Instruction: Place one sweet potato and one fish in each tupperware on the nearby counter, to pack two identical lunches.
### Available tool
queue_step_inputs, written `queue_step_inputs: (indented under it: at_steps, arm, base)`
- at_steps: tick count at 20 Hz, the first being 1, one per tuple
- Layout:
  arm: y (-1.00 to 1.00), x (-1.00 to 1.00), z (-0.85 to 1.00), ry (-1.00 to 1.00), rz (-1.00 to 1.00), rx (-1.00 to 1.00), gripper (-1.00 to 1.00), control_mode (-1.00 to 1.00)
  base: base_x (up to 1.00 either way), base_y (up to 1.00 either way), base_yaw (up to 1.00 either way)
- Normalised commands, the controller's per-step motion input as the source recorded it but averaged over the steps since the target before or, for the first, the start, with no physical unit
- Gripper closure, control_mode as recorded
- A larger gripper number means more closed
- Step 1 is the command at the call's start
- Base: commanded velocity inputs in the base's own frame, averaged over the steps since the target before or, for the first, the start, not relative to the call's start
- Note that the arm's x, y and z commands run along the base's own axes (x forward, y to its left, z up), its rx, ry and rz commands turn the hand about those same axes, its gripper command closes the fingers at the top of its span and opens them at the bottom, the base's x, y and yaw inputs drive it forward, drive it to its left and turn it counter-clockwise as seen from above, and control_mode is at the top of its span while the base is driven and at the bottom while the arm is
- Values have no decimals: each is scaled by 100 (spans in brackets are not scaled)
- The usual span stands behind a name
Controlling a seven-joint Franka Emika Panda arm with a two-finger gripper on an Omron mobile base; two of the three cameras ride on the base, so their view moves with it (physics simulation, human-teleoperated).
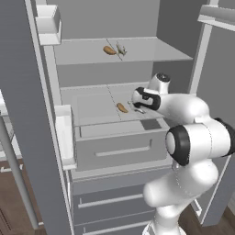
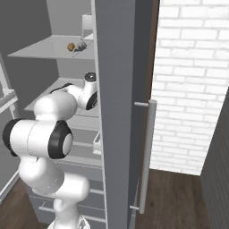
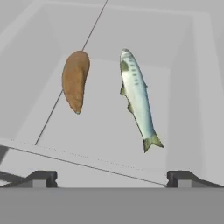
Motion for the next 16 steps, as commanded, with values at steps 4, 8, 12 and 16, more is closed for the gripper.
queue_step_inputs:
  at_steps: [4, 8, 12, 16]
  arm:
    - [0, 45, -20, 0, 0, 0, -100, -100]
    - [0, 51, -19, 0, 0, 0, -100, -100]
    - [0, 60, -20, 0, 0, 0, -100, -100]
    - [0, 57, -23, 0, 0, 0, -100, -100]
  base:
    - [0, 0, 0]
    - [0, 0, 0]
    - [0, 0, 0]
    - [0, 0, 0]
